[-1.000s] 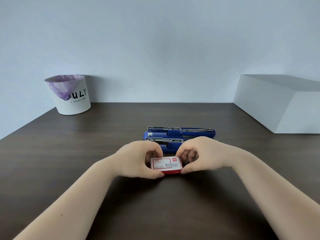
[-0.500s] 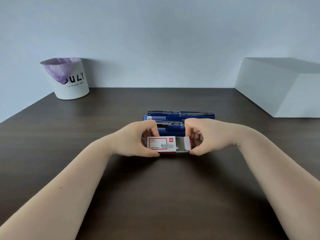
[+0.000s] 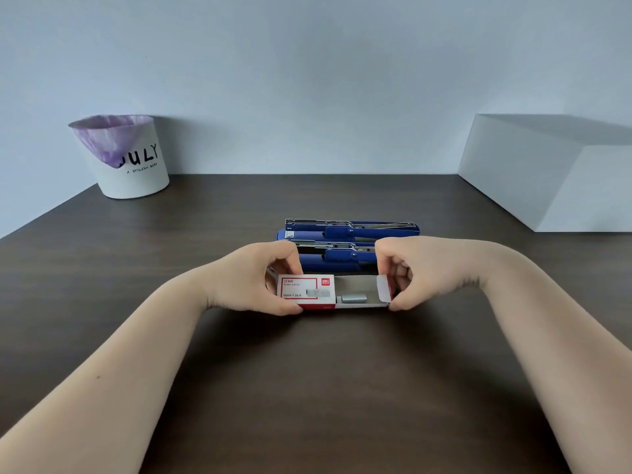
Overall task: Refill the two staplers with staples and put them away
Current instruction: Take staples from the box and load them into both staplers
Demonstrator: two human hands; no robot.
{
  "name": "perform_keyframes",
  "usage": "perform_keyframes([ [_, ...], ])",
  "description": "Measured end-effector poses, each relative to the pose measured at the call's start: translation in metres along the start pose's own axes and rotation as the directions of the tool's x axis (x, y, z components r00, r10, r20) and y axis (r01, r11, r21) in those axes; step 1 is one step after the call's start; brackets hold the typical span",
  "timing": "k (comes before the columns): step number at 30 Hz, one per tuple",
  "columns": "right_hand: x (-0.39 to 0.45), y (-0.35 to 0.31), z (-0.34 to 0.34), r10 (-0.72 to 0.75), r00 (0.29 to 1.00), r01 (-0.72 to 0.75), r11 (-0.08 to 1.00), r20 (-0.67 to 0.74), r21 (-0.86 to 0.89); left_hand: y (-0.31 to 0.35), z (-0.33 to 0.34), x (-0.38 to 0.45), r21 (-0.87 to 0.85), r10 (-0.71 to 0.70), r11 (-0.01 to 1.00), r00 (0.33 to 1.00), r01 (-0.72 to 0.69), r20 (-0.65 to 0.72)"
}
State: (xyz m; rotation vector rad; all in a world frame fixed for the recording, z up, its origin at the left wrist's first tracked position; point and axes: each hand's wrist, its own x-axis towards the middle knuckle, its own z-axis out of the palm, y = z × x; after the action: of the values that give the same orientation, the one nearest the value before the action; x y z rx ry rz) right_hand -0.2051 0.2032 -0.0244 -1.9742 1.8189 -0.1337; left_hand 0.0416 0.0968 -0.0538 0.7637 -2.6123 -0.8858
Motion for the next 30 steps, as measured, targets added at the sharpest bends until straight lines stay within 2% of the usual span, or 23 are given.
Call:
perform_keyframes([
  [2,-0.001,-0.002,-0.001,0.004,1.000,-0.004,1.000,0.005,0.008,0.001,0.000,0.000,0.012,-0.010,1.000,1.000,0.010,0.022],
  [5,0.001,-0.009,0.001,-0.060,0.988,0.067,0.997,-0.142,0.048,0.002,0.000,0.001,0.044,-0.014,0.999,0.998,0.012,0.056],
  [7,0.004,-0.016,0.003,-0.126,0.972,0.130,0.991,-0.199,0.010,0.001,-0.001,0.001,0.060,-0.017,0.998,0.998,0.013,0.067],
  [9,0.007,-0.020,0.006,-0.167,0.971,0.159,0.986,-0.170,-0.056,0.001,-0.001,0.002,0.061,-0.021,0.998,0.997,0.017,0.071],
  [14,0.012,-0.024,0.014,-0.155,0.985,0.149,0.985,-0.071,-0.092,0.002,0.000,0.002,0.061,-0.020,0.998,0.997,0.016,0.078],
  [23,0.011,-0.024,0.012,-0.156,0.986,0.153,0.987,-0.054,-0.049,0.003,0.001,0.002,0.050,-0.018,0.999,0.997,0.014,0.080],
  [30,0.012,-0.029,0.013,-0.165,0.986,0.162,0.983,-0.023,-0.081,0.004,0.000,0.002,0.064,-0.021,0.998,0.996,0.015,0.088],
])
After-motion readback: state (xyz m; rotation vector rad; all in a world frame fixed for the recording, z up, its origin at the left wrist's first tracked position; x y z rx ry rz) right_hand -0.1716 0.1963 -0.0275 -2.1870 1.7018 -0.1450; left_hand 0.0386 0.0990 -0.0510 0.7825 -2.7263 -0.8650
